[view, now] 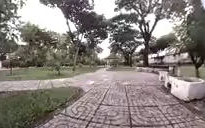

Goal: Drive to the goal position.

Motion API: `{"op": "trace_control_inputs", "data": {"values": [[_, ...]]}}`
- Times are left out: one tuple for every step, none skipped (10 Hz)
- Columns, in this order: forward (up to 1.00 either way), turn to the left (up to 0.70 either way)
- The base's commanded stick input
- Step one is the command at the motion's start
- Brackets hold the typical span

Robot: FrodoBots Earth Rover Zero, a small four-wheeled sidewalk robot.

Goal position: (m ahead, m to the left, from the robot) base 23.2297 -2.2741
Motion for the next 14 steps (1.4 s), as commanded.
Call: {"op": "trace_control_inputs", "data": {"values": [[0.70,0.00],[0.70,0.00],[0.70,0.00],[0.70,0.00],[0.70,0.00],[0.70,0.00],[0.70,0.00],[0.70,0.00],[0.70,0.00],[0.70,0.00],[0.70,0.00],[0.70,0.00],[0.70,0.00],[0.70,0.00]]}}
